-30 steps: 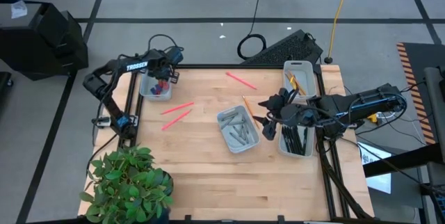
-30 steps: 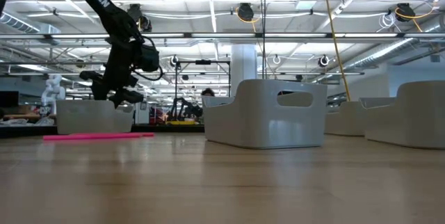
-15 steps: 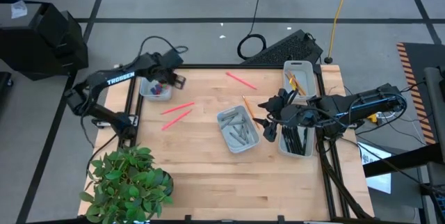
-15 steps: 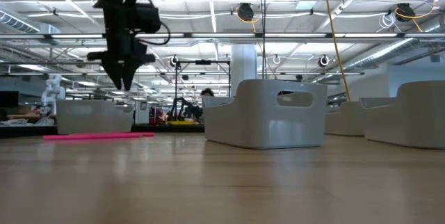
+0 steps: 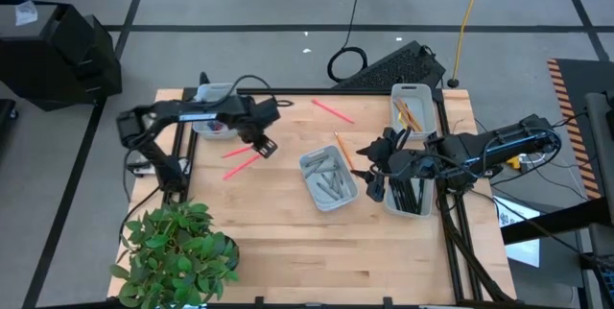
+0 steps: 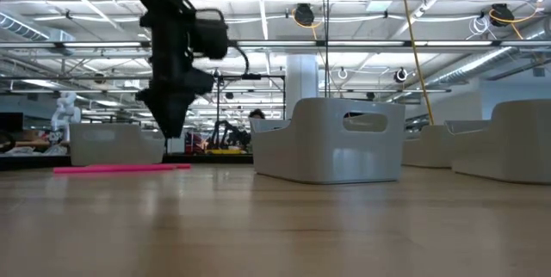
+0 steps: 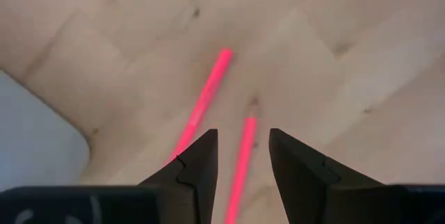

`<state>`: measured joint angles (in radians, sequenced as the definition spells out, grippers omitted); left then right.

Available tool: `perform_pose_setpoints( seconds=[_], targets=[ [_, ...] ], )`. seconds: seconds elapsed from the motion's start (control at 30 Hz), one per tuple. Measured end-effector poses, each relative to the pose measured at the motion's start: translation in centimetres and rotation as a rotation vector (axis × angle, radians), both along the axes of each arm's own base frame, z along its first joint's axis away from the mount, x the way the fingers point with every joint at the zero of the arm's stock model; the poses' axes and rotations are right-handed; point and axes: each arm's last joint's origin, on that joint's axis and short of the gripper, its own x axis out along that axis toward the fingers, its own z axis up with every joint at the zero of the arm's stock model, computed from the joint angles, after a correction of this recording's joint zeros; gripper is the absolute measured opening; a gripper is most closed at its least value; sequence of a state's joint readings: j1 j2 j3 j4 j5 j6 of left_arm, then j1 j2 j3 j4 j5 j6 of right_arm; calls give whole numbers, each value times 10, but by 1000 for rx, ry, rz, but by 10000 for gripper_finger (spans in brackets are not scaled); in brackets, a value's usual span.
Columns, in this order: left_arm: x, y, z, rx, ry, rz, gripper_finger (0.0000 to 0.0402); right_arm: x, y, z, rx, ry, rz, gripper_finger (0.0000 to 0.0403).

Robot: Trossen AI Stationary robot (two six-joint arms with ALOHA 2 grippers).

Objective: Sort crayons/erasers/pens/pencils in bins
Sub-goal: Put the pink pencil into the top right gray bin

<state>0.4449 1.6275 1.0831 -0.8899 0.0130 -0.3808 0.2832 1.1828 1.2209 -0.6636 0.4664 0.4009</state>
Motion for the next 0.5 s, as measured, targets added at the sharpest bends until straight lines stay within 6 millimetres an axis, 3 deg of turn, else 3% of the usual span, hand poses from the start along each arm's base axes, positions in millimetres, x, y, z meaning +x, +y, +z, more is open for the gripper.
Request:
perform_pose_setpoints(
  seconds=[0.23,0.5],
  targets=[
    [11,15,-36,-80,232,-150,131,0,0,0,28,-13,-19,254],
    [14,29,-52,-90,299,-215,131,0,0,0,65,-26,-50,254]
  ],
)
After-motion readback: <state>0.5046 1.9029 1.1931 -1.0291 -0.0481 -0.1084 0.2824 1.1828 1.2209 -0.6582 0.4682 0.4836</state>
